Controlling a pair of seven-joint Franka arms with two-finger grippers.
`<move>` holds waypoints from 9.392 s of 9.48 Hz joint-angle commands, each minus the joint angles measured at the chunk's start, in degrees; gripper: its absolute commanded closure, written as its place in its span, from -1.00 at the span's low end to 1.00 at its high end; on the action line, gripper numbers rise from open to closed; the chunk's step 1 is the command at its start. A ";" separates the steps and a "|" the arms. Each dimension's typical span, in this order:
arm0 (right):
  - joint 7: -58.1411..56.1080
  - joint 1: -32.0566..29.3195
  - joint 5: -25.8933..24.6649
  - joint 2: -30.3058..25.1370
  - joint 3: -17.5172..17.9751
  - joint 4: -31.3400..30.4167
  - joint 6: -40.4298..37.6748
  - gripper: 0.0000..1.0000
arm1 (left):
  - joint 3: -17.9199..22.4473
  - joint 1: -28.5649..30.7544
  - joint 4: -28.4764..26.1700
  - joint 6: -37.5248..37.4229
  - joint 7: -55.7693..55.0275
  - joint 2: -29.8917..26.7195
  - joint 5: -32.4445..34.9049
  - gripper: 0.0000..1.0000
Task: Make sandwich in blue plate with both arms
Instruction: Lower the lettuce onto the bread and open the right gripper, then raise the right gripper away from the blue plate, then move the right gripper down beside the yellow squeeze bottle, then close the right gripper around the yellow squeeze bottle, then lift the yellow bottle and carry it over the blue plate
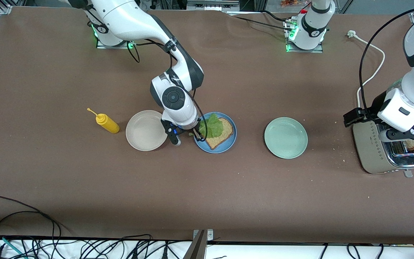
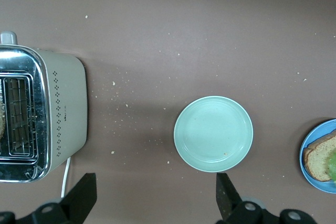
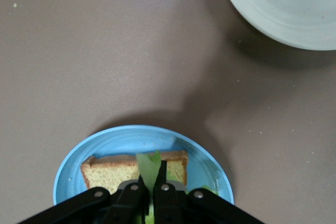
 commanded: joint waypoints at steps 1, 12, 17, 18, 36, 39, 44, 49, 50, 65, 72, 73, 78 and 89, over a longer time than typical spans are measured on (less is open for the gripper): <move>4.53 0.00 0.02 0.64 -0.18 1.76 1.15 1.00 | -0.40 0.09 1.31 -1.50 0.86 0.31 1.69 -1.00; -1.60 0.44 -15.08 -1.55 1.32 1.93 -0.31 -1.00 | -0.31 0.09 1.31 -1.94 1.30 0.40 1.78 -1.00; -41.80 0.08 -16.68 -7.18 -5.61 1.93 -18.15 -1.00 | -0.22 0.18 1.31 -1.94 1.30 0.40 1.78 -1.00; -49.53 0.00 -16.59 -8.41 -7.71 1.76 -21.05 -1.00 | -0.22 0.10 1.31 -1.94 1.30 0.40 1.78 -1.00; -153.65 -34.16 10.18 -34.99 -20.92 -28.82 -30.41 -1.00 | -0.13 0.10 1.39 -1.94 1.21 0.48 1.87 -1.00; -189.42 -42.26 28.78 -22.26 -20.92 -28.92 -29.78 -1.00 | -0.13 0.10 1.39 -1.94 1.21 0.48 1.87 -1.00; -216.39 -51.48 46.41 -5.20 -14.18 -23.85 -39.08 -1.00 | -0.13 0.09 1.39 -1.94 1.21 0.48 1.87 -1.00; -229.24 -53.62 49.50 -0.77 -7.22 -18.55 -39.89 -1.00 | -0.13 0.09 1.39 -1.94 1.12 0.40 1.87 -1.00; -231.00 -53.53 50.98 -0.42 -6.16 -19.16 -39.80 -1.00 | -0.13 0.09 1.39 -1.94 1.12 0.40 1.87 -1.00; -225.08 -51.69 56.53 0.39 -2.46 -20.48 -43.59 0.70 | -0.13 0.09 1.31 -1.94 1.30 0.57 1.87 -1.00; -186.71 -39.41 38.93 -14.64 -7.82 -14.09 -32.97 0.86 | 0.13 0.62 1.31 -2.20 4.35 0.57 1.87 -1.00; -178.45 -35.99 33.99 -15.09 -7.74 -10.50 -31.73 0.86 | 0.13 2.97 1.39 -2.90 7.59 0.40 1.87 -1.00; -144.31 -17.18 5.52 -13.08 -7.30 0.34 -26.79 0.85 | 0.57 13.35 1.48 -3.17 16.84 0.48 6.32 -1.00; -126.94 14.23 -42.16 -3.15 -6.79 9.32 -36.98 0.80 | 0.40 26.11 1.75 12.74 23.09 15.07 4.70 -0.80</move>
